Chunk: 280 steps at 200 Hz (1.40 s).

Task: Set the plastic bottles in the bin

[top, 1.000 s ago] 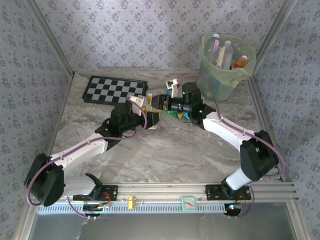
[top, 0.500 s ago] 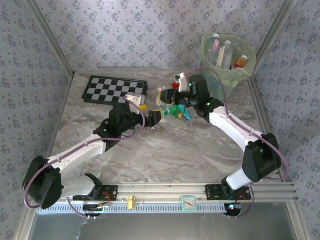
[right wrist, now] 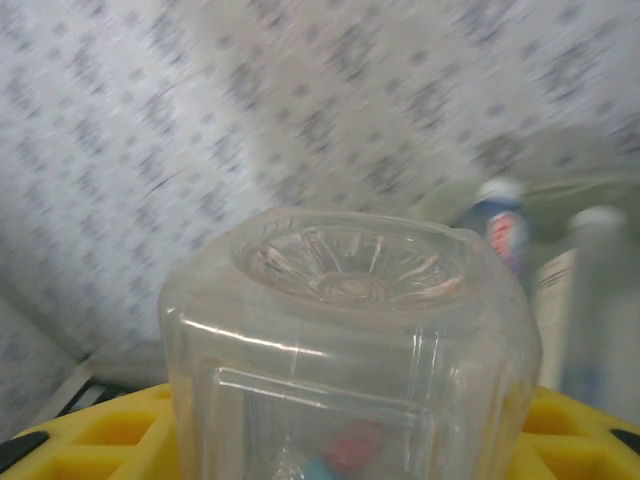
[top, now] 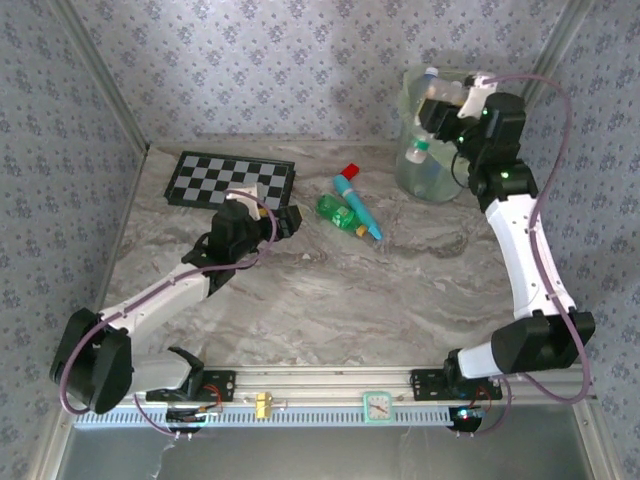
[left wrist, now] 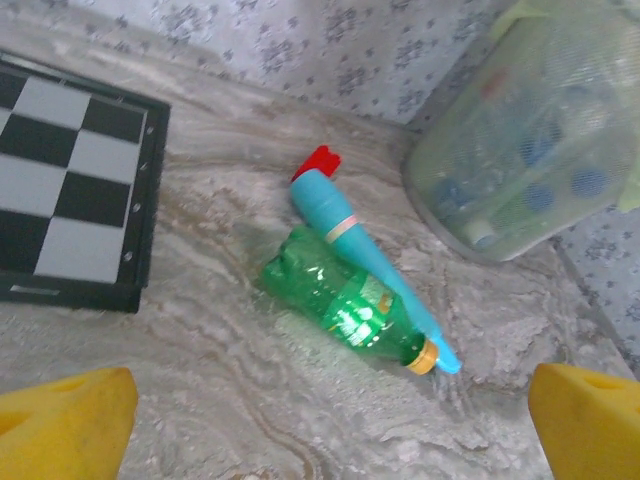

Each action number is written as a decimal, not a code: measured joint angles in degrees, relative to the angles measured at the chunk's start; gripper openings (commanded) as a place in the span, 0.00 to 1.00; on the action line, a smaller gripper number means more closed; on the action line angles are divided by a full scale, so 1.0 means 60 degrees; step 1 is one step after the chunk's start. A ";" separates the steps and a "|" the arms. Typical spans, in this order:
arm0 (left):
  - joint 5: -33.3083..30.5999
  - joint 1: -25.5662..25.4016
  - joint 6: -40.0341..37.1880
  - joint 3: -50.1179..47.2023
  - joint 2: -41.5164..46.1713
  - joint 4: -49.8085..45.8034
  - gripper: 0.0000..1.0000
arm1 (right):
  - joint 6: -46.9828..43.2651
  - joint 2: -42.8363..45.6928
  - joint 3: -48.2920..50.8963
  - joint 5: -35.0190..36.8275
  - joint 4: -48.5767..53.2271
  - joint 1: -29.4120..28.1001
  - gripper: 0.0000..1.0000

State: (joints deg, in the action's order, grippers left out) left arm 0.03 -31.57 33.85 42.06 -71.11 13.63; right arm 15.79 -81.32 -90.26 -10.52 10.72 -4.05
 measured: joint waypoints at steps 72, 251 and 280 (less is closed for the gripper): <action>-0.0018 0.0142 0.0346 -0.0047 -0.0393 -0.0182 1.00 | -0.0703 -0.2055 -0.1894 0.2135 -0.0714 0.0987 0.51; -0.0011 0.0317 0.0488 -0.0047 -0.0488 -0.0331 1.00 | 0.0721 -0.5887 -0.5778 0.2320 0.3056 0.2011 0.56; -0.0015 0.0324 0.0484 -0.0047 -0.0488 -0.0386 1.00 | 0.1056 -0.6280 -0.6295 0.2040 0.3479 0.2055 0.75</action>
State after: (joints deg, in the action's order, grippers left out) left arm -0.05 -29.63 36.75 41.78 -74.04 11.31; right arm 22.13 -119.00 -128.03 1.72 31.59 8.27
